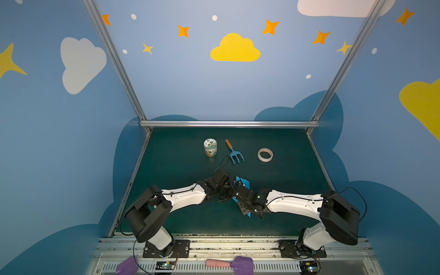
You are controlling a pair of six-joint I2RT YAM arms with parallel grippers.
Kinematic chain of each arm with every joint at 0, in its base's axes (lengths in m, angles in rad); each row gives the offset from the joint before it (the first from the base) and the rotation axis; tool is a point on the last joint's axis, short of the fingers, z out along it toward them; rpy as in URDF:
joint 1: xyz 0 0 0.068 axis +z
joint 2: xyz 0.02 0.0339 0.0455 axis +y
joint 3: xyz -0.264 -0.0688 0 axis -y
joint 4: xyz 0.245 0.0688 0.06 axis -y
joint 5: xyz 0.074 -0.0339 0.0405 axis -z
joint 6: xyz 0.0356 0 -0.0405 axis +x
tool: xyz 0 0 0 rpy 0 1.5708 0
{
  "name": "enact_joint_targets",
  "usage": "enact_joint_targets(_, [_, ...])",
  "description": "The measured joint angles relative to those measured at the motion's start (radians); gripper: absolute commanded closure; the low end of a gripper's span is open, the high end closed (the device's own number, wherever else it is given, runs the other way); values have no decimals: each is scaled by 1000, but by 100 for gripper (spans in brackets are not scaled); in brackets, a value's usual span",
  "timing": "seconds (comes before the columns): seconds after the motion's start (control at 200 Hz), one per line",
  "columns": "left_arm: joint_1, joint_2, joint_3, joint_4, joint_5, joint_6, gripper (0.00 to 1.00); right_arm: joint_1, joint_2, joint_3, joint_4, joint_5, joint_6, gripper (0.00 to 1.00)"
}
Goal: Fold a paper plane with a square sheet of paper (fold left side to right side)
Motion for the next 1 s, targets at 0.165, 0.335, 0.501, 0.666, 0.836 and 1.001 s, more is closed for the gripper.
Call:
enact_joint_targets(0.165, [-1, 0, -15, -2, -12, -2, 96, 16, -1, 0, -10, 0, 19, 84])
enact_joint_targets(0.335, [-5, -8, -21, -4, -27, -8, 96, 25, -1, 0, -17, 2, 38, 83])
enact_joint_targets(0.501, [-5, -19, -24, -5, -37, -8, 96, 28, -1, -3, -22, 7, 52, 82])
enact_joint_targets(0.666, [-5, -19, -24, -10, -44, -8, 96, 28, -1, -17, -30, 13, 64, 84])
enact_joint_targets(0.836, [-5, -26, -24, -13, -52, -8, 96, 28, 0, -22, -36, 18, 72, 86])
enact_joint_targets(1.001, [-6, -31, -25, -20, -56, -8, 96, 28, 0, -23, -38, 27, 80, 99])
